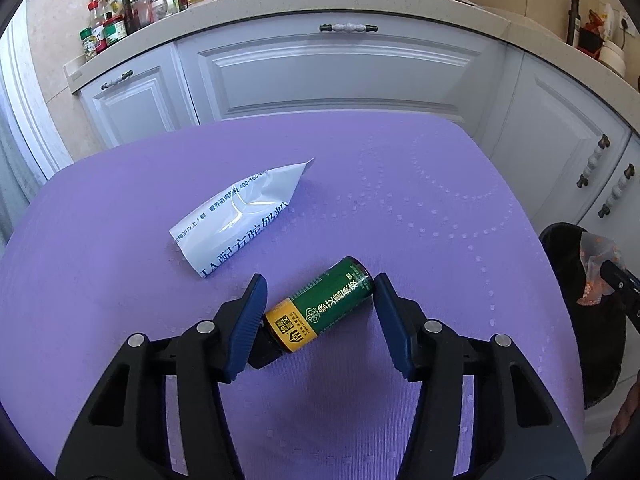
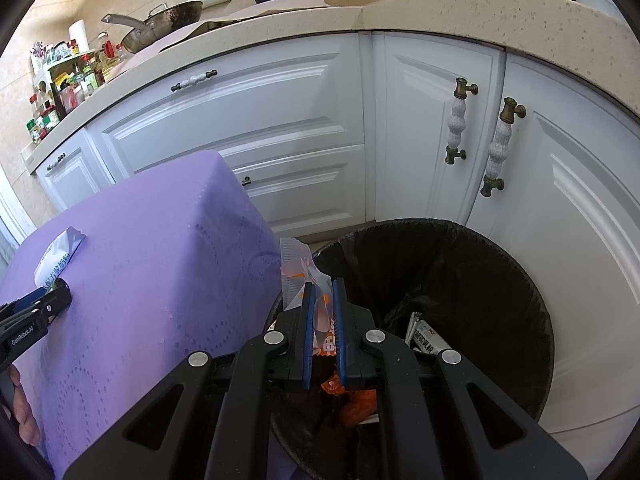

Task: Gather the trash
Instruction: 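Carry the green can over the bin with the left tool while the right tool holds the bag there, then open both tools to drop the can and bag into the bin, then move both open tools back over the table, then close the left tool on the white squeezed tube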

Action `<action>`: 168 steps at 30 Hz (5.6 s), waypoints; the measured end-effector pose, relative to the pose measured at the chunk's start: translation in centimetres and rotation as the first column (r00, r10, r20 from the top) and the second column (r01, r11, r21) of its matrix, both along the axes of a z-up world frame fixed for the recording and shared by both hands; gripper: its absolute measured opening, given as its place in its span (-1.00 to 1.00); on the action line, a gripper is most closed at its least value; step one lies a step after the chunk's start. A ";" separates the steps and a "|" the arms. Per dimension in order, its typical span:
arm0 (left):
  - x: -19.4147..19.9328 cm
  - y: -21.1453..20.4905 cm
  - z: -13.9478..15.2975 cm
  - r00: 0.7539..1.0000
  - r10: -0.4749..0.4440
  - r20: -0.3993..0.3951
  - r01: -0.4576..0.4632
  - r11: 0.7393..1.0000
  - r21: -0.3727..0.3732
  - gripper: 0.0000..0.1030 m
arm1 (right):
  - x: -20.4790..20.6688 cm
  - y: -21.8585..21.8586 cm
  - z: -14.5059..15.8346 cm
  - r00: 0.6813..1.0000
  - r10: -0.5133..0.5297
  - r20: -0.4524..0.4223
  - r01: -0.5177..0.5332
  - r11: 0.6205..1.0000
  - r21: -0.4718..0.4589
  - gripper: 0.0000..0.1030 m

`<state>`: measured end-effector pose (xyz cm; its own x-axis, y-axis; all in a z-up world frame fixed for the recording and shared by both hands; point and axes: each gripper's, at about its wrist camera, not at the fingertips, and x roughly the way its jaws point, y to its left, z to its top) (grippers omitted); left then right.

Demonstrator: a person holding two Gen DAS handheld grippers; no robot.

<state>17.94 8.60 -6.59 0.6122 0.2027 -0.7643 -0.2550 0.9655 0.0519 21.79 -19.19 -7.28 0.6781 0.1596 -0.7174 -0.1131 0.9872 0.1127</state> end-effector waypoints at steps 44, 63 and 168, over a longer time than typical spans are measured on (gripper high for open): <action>0.8 -19.6 4.0 0.909 -0.393 0.136 0.393 0.919 0.031 0.03 | -5.8 -7.2 3.2 0.987 -0.150 0.061 0.153 0.988 -0.035 -0.81; 2.9 -23.0 1.5 0.908 -0.410 0.087 0.406 0.912 0.064 0.03 | -5.5 -9.0 2.9 0.982 -0.179 0.068 0.180 0.983 -0.018 -0.81; 1.6 5.0 1.3 0.980 -0.190 0.054 0.183 0.977 0.113 -0.92 | -1.8 13.0 4.0 0.979 0.190 0.073 -0.190 0.982 -0.008 0.01</action>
<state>19.53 13.63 -5.33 0.6939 0.1589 -0.7023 -0.0775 0.9862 0.1466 19.97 -6.23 -3.24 0.6862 0.2902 -0.6671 -0.3066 0.9469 0.0966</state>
